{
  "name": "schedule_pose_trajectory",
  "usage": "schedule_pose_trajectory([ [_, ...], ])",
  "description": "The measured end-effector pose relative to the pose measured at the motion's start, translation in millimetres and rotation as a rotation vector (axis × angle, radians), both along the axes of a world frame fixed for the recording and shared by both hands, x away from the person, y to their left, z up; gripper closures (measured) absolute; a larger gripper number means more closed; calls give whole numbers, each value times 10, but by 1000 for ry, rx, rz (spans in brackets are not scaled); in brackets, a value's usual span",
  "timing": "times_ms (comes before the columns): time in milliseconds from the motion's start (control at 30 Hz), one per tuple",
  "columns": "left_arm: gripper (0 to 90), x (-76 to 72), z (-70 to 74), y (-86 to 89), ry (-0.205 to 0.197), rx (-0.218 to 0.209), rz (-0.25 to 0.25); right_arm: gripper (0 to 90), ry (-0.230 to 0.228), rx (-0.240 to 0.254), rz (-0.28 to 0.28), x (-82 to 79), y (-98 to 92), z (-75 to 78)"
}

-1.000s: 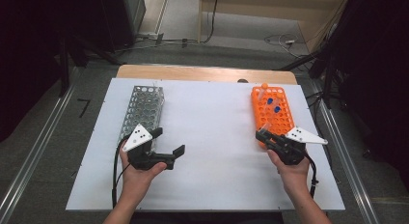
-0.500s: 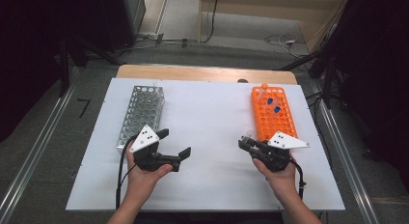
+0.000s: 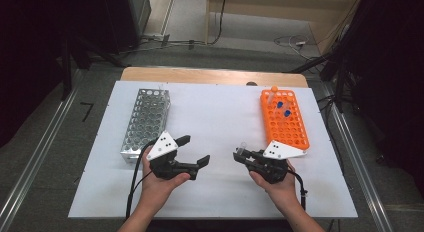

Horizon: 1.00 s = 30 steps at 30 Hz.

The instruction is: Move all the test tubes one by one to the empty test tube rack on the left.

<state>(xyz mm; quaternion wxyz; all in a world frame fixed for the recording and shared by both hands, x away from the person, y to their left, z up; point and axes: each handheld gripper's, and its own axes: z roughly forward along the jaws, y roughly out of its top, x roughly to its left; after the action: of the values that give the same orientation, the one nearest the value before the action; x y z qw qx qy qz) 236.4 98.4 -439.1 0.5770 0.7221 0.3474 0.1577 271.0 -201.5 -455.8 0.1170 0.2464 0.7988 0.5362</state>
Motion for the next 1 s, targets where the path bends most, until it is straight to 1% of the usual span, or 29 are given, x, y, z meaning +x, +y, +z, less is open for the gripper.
schedule_pose_trajectory([
  [67,185,4,-5,-40,1,0,-19,742,4,-8,20,-18,63,-14],
  [100,185,3,-7,-56,1,-1,-28,742,4,-8,20,-18,63,-14],
  [167,216,3,-9,-91,-2,-6,-44,742,5,-13,32,-28,107,-29],
  [233,259,-2,-8,-120,-6,0,-61,742,7,-27,49,-56,172,-47],
  [300,276,-11,-11,-147,-3,2,-75,742,9,-31,53,-66,189,-50],
  [333,322,-13,-13,-158,-2,2,-77,742,5,-35,64,-81,224,-55],
  [367,340,-14,-16,-172,1,-2,-81,742,5,-39,69,-91,240,-56],
  [400,340,-12,-18,-179,5,-2,-86,742,5,-39,69,-91,240,-56],
  [467,396,-14,-19,-198,7,-1,-98,742,4,-45,83,-117,288,-60],
  [500,408,-16,-20,-212,7,-6,-108,742,6,-48,86,-122,301,-62],
  [600,433,-22,-19,-248,8,-3,-132,742,5,-50,95,-135,335,-66],
  [633,474,-22,-22,-261,8,-5,-141,742,6,-51,106,-147,359,-66],
  [667,487,-24,-26,-278,10,-4,-146,742,5,-54,113,-153,369,-65],
  [733,500,-24,-39,-309,13,6,-161,742,8,-55,116,-162,378,-63],
  [767,532,-23,-49,-326,12,11,-166,742,3,-56,122,-163,384,-61],
  [800,532,-21,-57,-341,12,22,-165,742,8,-54,123,-170,388,-58],
  [867,569,-21,-64,-362,15,17,-170,742,2,-56,131,-178,399,-51],
  [900,583,-23,-62,-370,13,17,-170,742,7,-54,132,-183,402,-50],
  [933,583,-25,-61,-378,7,16,-169,742,7,-54,132,-183,402,-50],
  [1000,610,-29,-60,-388,4,14,-176,742,6,-58,137,-191,410,-48],
])
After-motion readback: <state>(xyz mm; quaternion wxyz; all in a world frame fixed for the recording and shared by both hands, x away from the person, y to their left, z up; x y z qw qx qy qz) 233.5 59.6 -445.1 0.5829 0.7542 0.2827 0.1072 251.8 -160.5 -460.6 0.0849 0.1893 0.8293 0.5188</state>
